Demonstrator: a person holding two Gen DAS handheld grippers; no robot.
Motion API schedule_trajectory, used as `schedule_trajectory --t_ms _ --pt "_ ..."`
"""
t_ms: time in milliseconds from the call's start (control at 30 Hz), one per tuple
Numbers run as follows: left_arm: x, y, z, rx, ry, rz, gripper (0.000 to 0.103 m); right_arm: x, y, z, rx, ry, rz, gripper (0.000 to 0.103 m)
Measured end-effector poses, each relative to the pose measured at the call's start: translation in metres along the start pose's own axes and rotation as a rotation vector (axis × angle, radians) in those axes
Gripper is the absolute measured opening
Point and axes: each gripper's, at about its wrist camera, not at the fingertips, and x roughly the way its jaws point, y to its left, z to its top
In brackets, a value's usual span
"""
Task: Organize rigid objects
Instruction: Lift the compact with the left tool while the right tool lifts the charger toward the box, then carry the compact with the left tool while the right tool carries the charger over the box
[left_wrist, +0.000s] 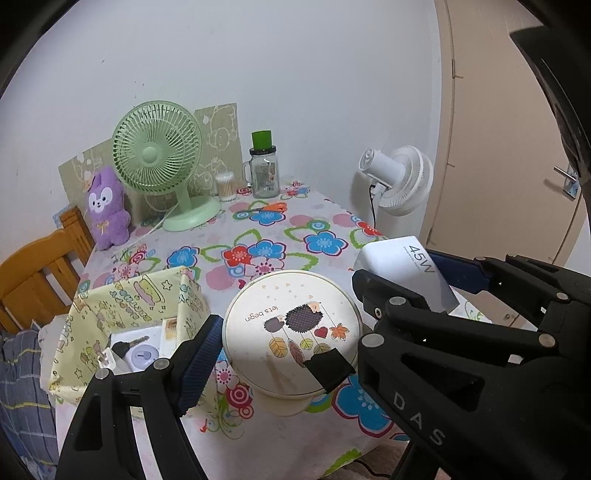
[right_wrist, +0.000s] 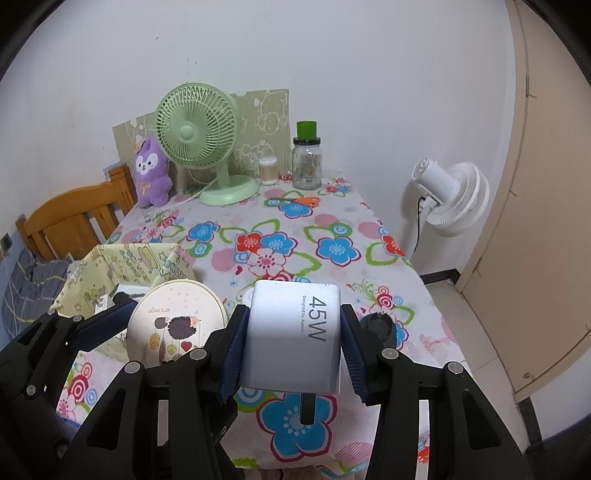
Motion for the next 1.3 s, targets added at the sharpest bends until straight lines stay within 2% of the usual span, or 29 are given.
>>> schedule_trajectory --t_ms 367,1300 --pt "-0.005 0.019 0.008 -0.007 -0.019 0.002 0.084 -0.001 0.016 0.015 -0.01 -0.018 -0.003 0.051" --pt "0.009 0.096 0.015 -0.057 0.013 0.058 0.084 0.031 0.084 0.044 -0.054 0.009 0.065 0.051"
